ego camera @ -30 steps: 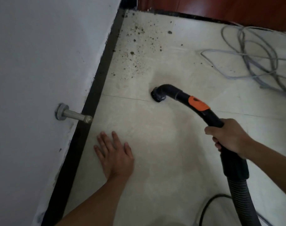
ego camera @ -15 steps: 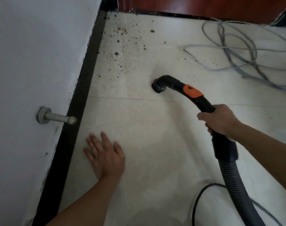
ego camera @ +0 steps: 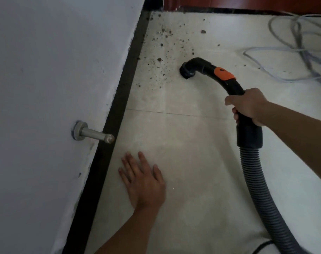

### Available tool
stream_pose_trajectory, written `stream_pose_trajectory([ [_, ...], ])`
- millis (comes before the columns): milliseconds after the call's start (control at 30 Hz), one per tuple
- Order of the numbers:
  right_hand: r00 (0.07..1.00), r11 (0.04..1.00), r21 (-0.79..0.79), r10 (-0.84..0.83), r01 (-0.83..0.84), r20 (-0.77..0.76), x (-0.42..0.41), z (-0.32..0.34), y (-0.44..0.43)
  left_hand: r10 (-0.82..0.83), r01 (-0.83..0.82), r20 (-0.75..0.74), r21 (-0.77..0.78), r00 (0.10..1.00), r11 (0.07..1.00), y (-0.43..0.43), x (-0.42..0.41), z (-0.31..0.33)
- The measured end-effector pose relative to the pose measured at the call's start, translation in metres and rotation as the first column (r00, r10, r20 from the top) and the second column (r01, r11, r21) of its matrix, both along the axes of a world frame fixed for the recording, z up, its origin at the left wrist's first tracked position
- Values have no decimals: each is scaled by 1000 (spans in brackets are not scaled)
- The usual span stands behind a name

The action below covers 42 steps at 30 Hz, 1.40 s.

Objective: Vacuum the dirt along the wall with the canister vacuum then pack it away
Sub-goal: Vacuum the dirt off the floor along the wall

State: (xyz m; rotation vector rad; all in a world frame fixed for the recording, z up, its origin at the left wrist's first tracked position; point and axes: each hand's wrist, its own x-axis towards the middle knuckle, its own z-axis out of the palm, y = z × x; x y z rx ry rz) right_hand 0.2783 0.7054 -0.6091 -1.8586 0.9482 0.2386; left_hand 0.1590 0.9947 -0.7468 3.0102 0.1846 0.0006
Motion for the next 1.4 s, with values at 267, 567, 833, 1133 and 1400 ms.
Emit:
stream_pose_trajectory([
  [267, 973, 974, 6, 225, -225, 50, -17, -27, 58, -4, 4, -53, 0, 999, 1000, -1, 1, 4],
  [567, 970, 973, -15, 230, -230, 74, 44, -30, 45, -9, 11, -66, 25, 998, 1000, -1, 3, 4],
  [833, 922, 926, -54, 378, -374, 82, 29, -41, 93, -4, 10, -111, 48, 994, 999, 0, 3, 8],
  [1133, 898, 880, -180, 436, -440, -62, -1, -15, 40, 3, -5, -19, -74, 1000, 997, -2, 3, 13],
  [1400, 990, 988, -100, -121, 114, -70, -139, -14, -62, -9, 6, -38, -98, 999, 995, -1, 0, 16],
])
